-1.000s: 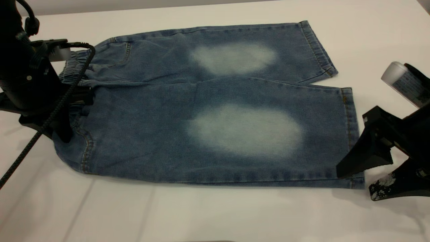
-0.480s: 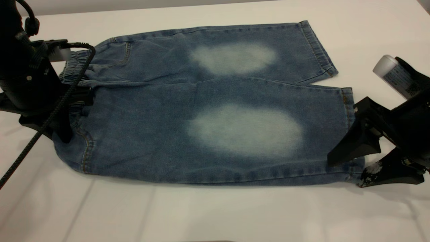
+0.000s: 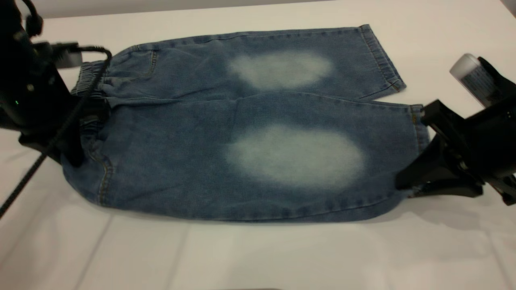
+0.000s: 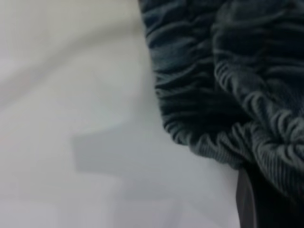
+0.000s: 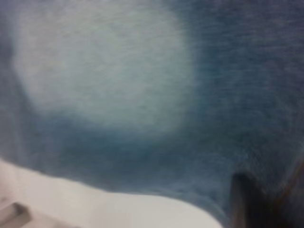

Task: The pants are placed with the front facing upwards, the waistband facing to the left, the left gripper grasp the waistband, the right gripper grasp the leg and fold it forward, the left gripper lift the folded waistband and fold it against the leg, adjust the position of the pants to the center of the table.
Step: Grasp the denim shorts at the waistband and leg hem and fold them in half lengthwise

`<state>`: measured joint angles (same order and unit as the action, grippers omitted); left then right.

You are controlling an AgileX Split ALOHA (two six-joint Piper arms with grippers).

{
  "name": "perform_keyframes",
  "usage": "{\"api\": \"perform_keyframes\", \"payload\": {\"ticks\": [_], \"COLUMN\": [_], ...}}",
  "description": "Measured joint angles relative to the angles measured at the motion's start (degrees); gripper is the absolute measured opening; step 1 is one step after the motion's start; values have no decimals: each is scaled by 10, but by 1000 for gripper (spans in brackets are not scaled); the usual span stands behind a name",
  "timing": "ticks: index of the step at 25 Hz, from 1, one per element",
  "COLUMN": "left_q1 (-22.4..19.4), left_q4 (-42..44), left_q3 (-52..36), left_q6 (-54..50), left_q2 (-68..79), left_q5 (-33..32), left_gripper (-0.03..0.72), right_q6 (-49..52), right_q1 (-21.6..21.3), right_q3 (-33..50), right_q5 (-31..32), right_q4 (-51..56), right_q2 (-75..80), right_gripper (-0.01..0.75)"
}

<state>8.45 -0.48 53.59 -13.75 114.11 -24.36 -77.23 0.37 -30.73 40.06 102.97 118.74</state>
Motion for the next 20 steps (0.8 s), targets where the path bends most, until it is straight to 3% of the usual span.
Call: {"api": "perform_keyframes", "payload": {"ticks": [6,11,14,20], "left_q1": [0,0,0,0], "left_q4": [-4,-14,-21,-69], "left_q3": [0,0,3,51], "left_q6": [2,2,0,-1], "left_q2": [-53,-86,-97,-101], "left_q5": [-20,-23,-23,8], "left_gripper": [52,52,52,52], "right_q6": [35,111,161,243], "right_q1": [0,-2,-1,-1], "right_q3": [-20,-84,-138,-219], "right_q5": [126,211,208,112], "right_q4": [12,11,10,3], "right_q2": [-10,-21,-21,-21], "right_gripper": [33,33,33,33]}}
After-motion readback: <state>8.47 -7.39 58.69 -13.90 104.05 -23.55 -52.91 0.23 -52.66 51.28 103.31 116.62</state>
